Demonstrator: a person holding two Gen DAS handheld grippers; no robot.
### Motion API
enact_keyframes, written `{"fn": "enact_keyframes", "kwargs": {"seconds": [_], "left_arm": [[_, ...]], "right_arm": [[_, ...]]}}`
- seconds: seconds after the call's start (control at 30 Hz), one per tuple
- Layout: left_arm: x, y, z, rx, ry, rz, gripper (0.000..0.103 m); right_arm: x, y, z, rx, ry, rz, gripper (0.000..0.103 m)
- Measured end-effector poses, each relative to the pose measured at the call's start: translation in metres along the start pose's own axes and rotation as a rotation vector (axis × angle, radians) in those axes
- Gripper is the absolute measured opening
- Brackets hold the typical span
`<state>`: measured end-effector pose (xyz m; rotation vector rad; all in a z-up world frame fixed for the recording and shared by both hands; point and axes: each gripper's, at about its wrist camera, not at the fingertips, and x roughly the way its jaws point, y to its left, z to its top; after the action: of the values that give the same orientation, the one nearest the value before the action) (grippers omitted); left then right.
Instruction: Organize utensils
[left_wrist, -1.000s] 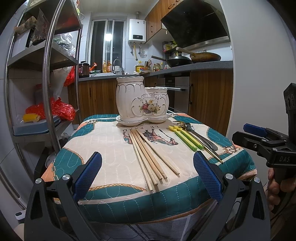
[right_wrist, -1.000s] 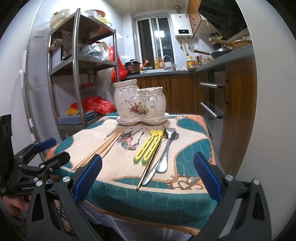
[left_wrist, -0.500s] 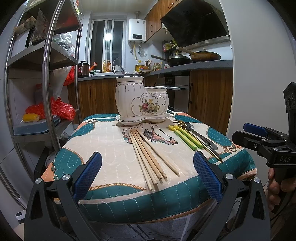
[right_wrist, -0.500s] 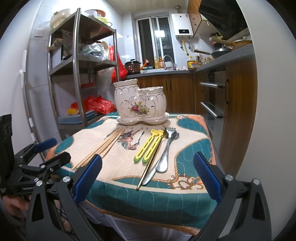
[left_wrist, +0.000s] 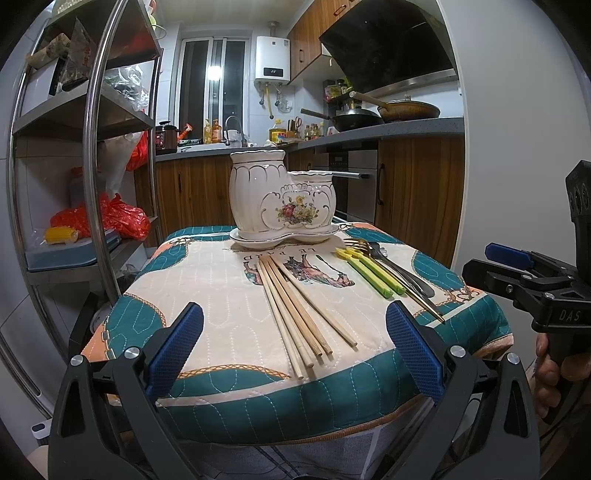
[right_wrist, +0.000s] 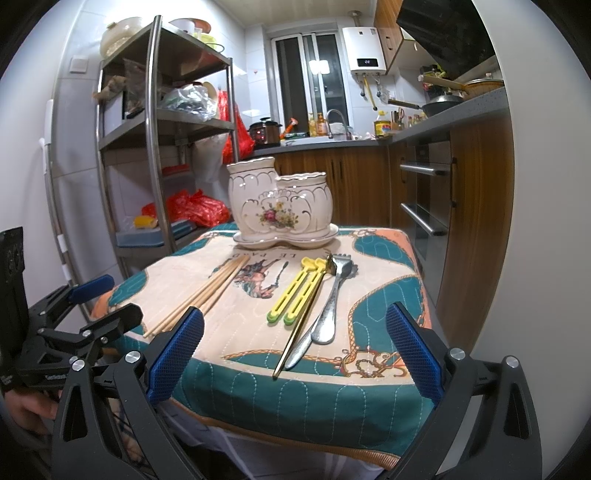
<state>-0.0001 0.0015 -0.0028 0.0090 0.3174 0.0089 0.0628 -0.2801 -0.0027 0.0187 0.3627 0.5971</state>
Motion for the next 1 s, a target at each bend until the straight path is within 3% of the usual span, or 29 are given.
{"fn": "enact_keyframes", "kwargs": {"seconds": [0.47,0.63,0.77,0.87,0.93,1.0], "left_arm": [[0.005,0.002,-0.001,-0.002,0.029,0.021,0.098],[0.015,0.014,0.004,-0.066,0.087,0.024,0.098],[0.029,0.021,0.009,-0.068,0.134,0.074,0.097],[0.046,0.028,0.014,-0.059,0.196,0.101,0.082],[0.059,0.034,0.017,-0.061,0.249,0.104,0.065],[0.072,0.038,0.019,-0.067,0.302,0.091,0.059]], "right_arm": [[0.001,0.000,0.000,0.006,0.005,-0.003,0.098],[0.009,0.003,-0.004,0.001,0.043,0.000,0.098],[0.008,0.004,-0.003,-0.001,0.042,0.001,0.098],[0.007,0.001,-0.004,0.008,0.042,0.003,0.098],[0.006,0.000,-0.004,0.011,0.042,0.005,0.098],[0.006,-0.001,-0.001,0.013,0.042,0.007,0.098]]}}
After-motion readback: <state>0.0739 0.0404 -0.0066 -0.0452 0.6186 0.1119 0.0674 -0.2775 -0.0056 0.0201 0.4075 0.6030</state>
